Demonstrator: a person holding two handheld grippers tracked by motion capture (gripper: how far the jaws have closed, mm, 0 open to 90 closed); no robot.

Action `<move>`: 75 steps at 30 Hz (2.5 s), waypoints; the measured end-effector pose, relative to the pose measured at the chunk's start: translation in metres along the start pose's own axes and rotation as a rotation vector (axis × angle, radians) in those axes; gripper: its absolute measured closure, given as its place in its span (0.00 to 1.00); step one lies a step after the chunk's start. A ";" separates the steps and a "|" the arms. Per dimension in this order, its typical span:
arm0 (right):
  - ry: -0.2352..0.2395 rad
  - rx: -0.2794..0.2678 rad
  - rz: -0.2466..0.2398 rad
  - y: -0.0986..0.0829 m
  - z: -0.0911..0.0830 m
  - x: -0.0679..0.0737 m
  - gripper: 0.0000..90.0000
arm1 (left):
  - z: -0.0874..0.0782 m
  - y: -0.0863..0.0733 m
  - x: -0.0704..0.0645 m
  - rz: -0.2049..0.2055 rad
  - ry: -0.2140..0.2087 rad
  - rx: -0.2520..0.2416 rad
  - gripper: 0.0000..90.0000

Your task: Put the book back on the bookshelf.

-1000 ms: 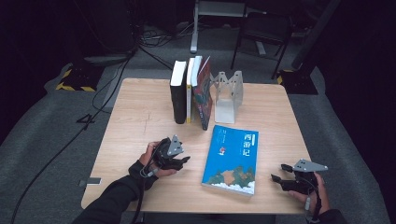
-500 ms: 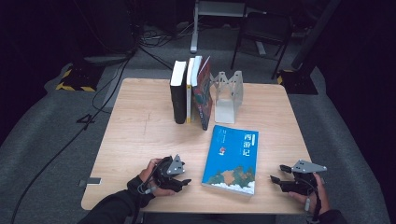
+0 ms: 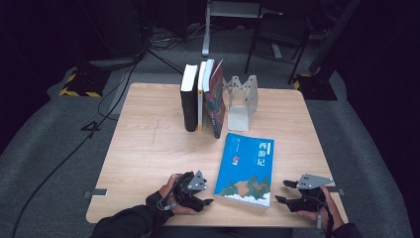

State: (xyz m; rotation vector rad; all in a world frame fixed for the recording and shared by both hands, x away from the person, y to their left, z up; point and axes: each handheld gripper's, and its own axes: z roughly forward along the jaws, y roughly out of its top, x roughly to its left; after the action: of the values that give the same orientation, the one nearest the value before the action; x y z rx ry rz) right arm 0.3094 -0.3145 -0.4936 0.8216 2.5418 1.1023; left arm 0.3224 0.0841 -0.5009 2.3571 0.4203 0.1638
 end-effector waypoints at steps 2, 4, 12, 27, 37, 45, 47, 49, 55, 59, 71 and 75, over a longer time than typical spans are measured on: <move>0.017 -0.005 -0.017 0.004 0.001 0.005 0.36 | 0.005 0.003 0.000 -0.001 -0.005 -0.012 0.30; 0.017 0.010 -0.041 0.006 0.003 0.009 0.36 | 0.009 0.006 -0.001 0.010 -0.012 -0.021 0.28; 0.027 0.026 -0.074 0.010 0.006 0.016 0.36 | 0.017 0.014 0.003 -0.005 0.001 -0.015 0.24; 0.011 -0.006 -0.073 0.017 0.002 0.020 0.35 | 0.018 0.017 0.013 0.019 -0.038 0.010 0.18; -0.028 -0.054 -0.072 0.027 -0.001 0.024 0.33 | 0.014 0.017 0.011 0.038 -0.011 0.027 0.19; -0.047 -0.115 -0.055 0.035 -0.006 0.026 0.32 | 0.006 0.033 -0.009 0.097 -0.020 -0.014 0.24; -0.057 -0.124 -0.061 0.039 -0.006 0.026 0.32 | 0.007 0.041 -0.016 0.107 -0.022 -0.031 0.24; -0.063 -0.140 -0.061 0.043 -0.007 0.027 0.32 | 0.010 0.049 -0.023 0.119 -0.038 -0.044 0.25; -0.089 -0.171 -0.067 0.057 -0.007 0.028 0.32 | 0.029 0.069 -0.040 0.150 -0.027 -0.033 0.26; -0.095 -0.181 -0.076 0.063 -0.006 0.028 0.32 | 0.037 0.080 -0.041 0.102 -0.017 -0.047 0.26; -0.092 -0.192 -0.095 0.076 -0.001 0.025 0.31 | 0.051 0.095 -0.038 0.022 0.082 -0.084 0.45; -0.097 -0.198 -0.086 0.076 -0.001 0.023 0.32 | 0.043 0.094 -0.034 0.059 0.048 -0.118 0.66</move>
State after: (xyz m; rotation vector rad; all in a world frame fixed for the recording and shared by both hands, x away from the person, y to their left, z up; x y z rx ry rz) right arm 0.3205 -0.2592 -0.4370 0.6904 2.3212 1.2305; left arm 0.3242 -0.0193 -0.4679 2.2545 0.3547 0.2655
